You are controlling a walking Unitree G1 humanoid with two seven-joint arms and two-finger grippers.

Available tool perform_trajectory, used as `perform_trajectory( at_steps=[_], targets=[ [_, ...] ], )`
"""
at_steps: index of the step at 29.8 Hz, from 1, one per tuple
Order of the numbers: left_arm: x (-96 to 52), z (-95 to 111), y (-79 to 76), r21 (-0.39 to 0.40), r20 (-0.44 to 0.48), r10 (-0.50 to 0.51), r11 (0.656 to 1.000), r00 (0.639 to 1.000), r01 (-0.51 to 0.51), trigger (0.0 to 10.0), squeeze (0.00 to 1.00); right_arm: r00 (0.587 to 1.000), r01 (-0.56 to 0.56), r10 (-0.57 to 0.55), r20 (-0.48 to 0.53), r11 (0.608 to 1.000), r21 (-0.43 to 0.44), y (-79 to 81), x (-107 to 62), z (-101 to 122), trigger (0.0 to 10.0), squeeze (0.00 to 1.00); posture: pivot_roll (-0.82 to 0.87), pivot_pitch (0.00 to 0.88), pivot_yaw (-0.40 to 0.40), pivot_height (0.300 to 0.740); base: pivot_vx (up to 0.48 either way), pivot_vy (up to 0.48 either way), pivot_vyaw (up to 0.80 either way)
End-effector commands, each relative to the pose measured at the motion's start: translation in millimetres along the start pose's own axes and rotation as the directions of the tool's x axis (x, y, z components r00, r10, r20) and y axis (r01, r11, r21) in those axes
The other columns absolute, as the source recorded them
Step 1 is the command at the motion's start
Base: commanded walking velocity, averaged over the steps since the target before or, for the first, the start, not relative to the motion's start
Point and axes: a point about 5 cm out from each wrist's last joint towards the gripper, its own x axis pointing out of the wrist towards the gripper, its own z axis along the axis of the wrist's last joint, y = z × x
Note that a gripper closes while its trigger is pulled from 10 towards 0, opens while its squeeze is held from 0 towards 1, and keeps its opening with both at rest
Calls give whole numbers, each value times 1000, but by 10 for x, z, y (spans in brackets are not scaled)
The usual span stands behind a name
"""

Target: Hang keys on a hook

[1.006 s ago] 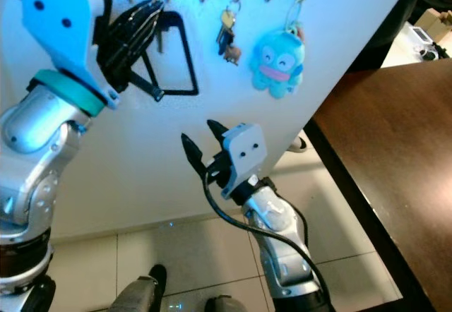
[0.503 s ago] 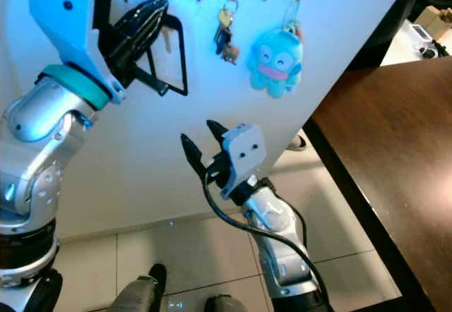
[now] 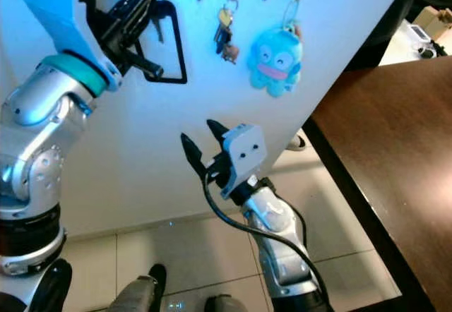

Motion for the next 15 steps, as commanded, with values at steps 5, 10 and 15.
perform_trajectory(
  at_steps=[5,10,15],
  targets=[
    [9,14,-16,-22,-1,-13,1000,1000,13,10000,0,1000,2,-1,-14,1000,5,10,-25,-48,10000,0,61,104,24,740,0,0,0],
    [-39,11,36,-27,5,-25,999,1000,25,10000,0,1000,5,-5,-14,1000,4,11,-29,-49,10000,0,56,107,27,740,0,0,0],
    [-193,-38,2,-15,-16,-134,991,991,133,10000,0,1000,10,-10,-15,1000,4,4,-37,-49,10000,0,61,111,24,740,0,0,0]
  ],
)
